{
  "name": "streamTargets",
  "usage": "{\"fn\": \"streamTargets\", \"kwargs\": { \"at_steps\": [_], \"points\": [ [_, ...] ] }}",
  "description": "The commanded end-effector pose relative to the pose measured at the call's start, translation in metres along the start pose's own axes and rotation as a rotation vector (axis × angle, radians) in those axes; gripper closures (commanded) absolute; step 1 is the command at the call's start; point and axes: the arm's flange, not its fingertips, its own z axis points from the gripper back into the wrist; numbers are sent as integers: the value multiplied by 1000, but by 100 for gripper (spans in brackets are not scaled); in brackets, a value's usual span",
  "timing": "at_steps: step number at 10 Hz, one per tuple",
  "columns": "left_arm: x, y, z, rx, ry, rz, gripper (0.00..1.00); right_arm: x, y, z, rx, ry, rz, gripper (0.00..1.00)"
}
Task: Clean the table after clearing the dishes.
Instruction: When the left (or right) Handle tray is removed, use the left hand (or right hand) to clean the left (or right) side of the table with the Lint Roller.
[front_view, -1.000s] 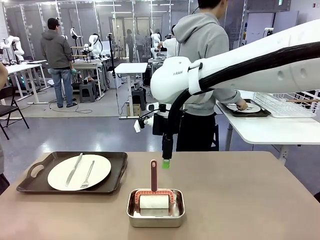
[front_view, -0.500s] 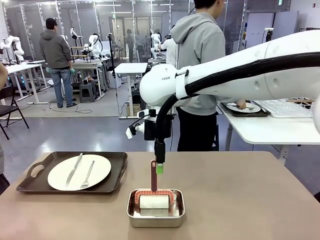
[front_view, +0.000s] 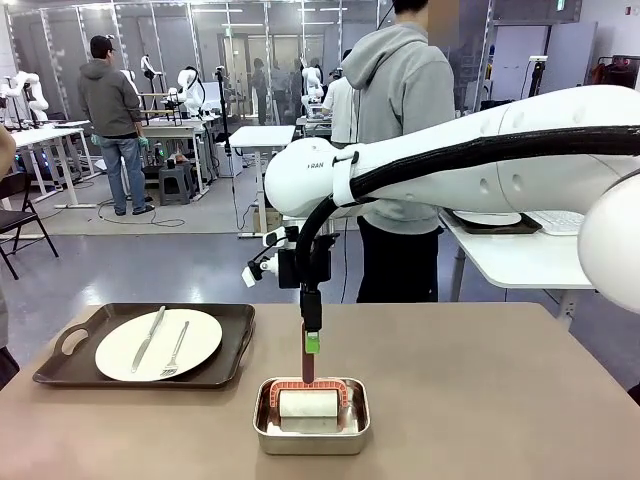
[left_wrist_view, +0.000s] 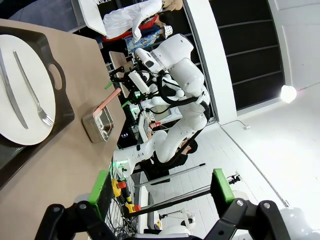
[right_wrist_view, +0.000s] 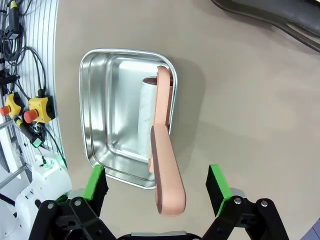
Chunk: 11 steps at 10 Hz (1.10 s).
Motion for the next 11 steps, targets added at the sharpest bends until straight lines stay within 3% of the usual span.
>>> {"fn": "streamTargets", "kwargs": {
  "at_steps": [1, 4, 6, 11],
  "points": [
    [-5, -3, -2, 15, -4, -12, 0, 10, 6, -1, -53, 67, -67, 0],
    [-5, -3, -2, 15, -4, -12, 0, 13, 7, -6, -43, 51, -65, 0],
    [-5, -3, -2, 15, -4, -12, 0, 15, 8, -9, -43, 56, -64, 6],
    [-5, -3, -2, 15, -4, -12, 0, 14, 7, -9, -40, 47, -57, 51]
  ]
}}
